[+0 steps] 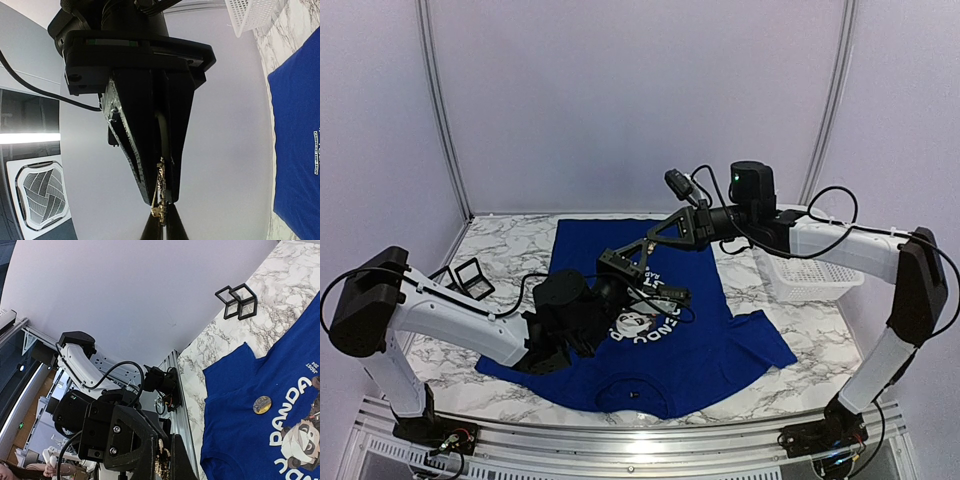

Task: Pin the brooch onto the clothing
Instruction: Pass from the left arm to the right

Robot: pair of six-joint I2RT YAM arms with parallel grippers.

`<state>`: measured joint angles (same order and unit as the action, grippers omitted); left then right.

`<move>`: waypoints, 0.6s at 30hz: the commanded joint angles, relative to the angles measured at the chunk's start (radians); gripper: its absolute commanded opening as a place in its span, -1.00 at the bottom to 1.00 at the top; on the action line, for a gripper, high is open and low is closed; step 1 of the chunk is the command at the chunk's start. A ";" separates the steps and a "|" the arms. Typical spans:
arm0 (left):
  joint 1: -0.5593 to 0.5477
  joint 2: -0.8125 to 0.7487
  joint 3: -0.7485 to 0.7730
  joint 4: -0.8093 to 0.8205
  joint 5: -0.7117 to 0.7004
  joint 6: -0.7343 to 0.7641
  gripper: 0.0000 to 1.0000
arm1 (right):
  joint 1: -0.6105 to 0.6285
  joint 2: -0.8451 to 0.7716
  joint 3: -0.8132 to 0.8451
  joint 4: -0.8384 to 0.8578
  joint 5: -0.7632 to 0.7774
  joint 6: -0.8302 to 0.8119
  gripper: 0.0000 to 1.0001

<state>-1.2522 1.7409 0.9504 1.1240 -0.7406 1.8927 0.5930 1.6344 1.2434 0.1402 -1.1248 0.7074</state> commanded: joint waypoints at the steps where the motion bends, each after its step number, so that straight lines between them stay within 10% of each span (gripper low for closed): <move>1: -0.009 -0.006 0.005 0.060 0.010 -0.025 -1.00 | 0.003 0.003 0.015 0.045 -0.003 0.012 -1.00; 18: -0.004 -0.010 0.005 0.040 -0.020 -0.070 -0.72 | -0.001 -0.011 -0.030 0.202 0.002 0.106 -1.00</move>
<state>-1.2522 1.7409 0.9504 1.1294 -0.7456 1.8462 0.5930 1.6344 1.2179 0.2428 -1.1191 0.7761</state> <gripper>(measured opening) 0.107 0.011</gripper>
